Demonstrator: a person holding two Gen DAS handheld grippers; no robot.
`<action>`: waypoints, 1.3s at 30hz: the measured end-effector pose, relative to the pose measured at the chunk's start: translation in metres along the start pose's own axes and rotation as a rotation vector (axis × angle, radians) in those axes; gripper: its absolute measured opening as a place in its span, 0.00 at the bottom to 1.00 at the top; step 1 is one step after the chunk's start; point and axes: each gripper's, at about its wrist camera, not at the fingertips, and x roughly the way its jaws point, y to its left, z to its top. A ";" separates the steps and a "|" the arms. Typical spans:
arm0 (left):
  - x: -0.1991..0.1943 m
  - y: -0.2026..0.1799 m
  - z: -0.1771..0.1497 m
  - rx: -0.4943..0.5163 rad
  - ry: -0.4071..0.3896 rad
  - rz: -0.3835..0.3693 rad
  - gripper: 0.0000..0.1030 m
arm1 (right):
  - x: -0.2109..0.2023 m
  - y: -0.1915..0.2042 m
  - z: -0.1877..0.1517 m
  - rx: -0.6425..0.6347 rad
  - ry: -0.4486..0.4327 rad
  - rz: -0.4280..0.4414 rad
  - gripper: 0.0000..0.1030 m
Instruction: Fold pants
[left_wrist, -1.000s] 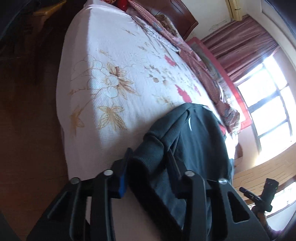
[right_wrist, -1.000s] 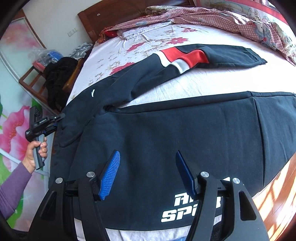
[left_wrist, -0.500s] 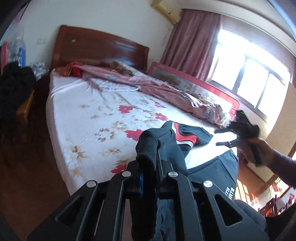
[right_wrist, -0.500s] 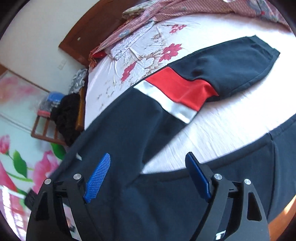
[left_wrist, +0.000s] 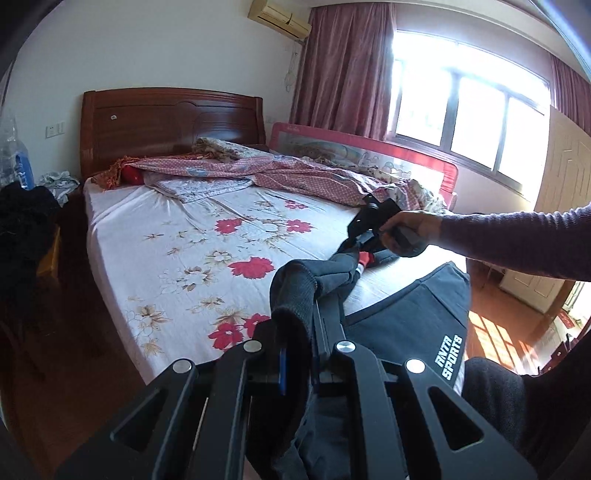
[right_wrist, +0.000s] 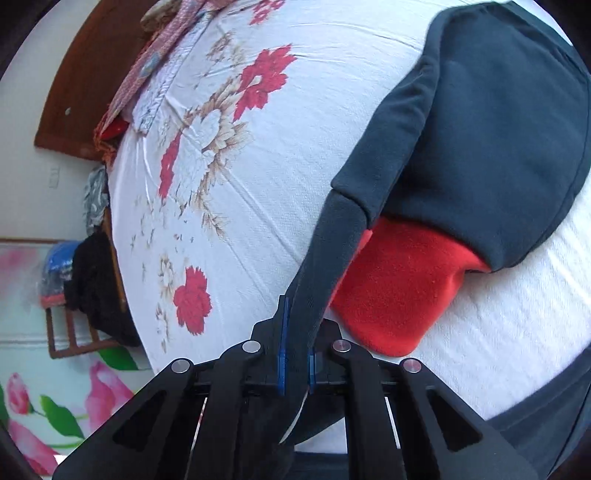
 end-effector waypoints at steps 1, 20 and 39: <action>-0.001 0.004 -0.002 -0.004 -0.005 0.040 0.08 | -0.010 -0.004 -0.002 -0.005 -0.024 0.042 0.07; -0.043 -0.070 -0.144 0.149 0.159 0.314 0.10 | -0.099 -0.219 -0.266 0.197 -0.028 0.207 0.06; -0.090 0.006 -0.180 -0.246 0.377 0.645 0.80 | -0.159 -0.076 -0.267 -0.566 -0.141 -0.258 0.33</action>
